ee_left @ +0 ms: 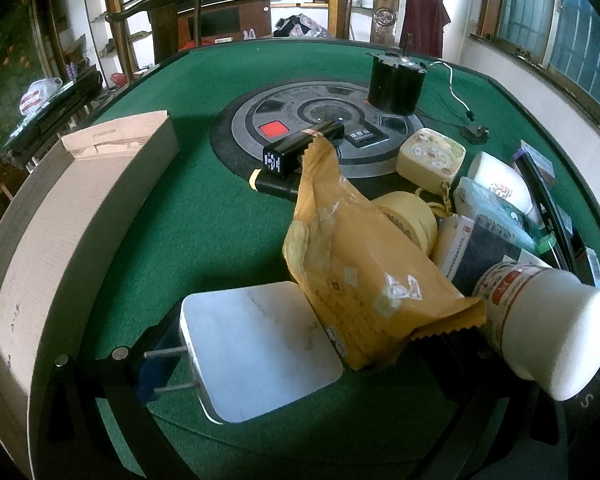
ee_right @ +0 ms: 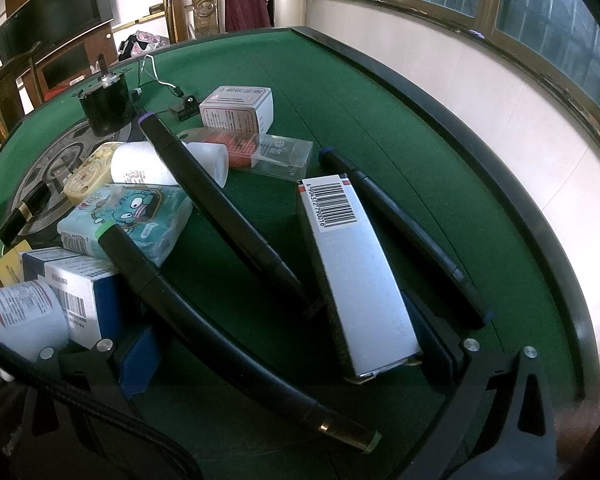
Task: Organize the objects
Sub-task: 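Move both tools toward the cluttered items on the table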
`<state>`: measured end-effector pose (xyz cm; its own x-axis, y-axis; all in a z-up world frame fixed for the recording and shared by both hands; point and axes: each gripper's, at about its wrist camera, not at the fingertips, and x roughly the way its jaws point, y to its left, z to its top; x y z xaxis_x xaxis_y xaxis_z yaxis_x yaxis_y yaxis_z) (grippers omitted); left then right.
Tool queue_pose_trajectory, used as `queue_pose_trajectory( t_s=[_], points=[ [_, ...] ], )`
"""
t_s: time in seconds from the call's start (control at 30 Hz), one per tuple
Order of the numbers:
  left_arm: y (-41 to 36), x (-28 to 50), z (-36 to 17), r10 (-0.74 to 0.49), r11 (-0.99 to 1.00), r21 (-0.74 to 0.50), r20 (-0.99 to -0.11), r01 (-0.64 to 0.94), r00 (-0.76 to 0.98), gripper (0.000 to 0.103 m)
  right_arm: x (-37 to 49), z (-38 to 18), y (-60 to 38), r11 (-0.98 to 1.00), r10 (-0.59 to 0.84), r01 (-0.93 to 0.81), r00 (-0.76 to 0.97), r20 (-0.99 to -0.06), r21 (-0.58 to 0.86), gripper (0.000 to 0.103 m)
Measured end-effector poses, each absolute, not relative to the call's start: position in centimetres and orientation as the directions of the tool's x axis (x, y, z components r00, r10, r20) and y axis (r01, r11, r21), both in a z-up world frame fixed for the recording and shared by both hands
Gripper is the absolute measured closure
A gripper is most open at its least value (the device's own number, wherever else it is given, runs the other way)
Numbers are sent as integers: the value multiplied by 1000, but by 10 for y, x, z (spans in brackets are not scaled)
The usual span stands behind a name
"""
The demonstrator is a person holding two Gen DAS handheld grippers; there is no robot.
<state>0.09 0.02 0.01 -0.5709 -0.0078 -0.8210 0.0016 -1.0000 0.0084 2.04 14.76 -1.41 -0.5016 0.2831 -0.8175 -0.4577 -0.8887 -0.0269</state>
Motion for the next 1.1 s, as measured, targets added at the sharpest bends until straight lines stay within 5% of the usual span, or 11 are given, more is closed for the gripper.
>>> queue_pose_trajectory(
  t_s=[0.3,0.43,0.73,0.9,1.0,1.1],
  points=[
    [-11,12,8,75,-997,-62,-844,-43,-531,3,23,-13,148,-889,283,-458,-501,-818,-27,0],
    [-41,43,39,129,-991,-120,-784,-56,-607,3,25,-13,148,-892,277,-451,-502,-819,-26,0],
    [-92,81,90,94,-993,-9,-634,-114,-767,2,33,-11,149,-953,178,-301,-489,-854,-26,0],
    [-85,75,73,147,-980,2,-669,-200,-728,2,44,4,143,-969,133,-246,-479,-867,-13,4],
    [-74,77,63,157,-970,25,-691,-241,-705,2,61,51,145,-970,125,-241,-592,-796,27,4],
    [-64,72,53,154,-961,50,-715,-270,-682,2,93,94,147,-970,63,-190,-799,-598,152,0]
  ],
)
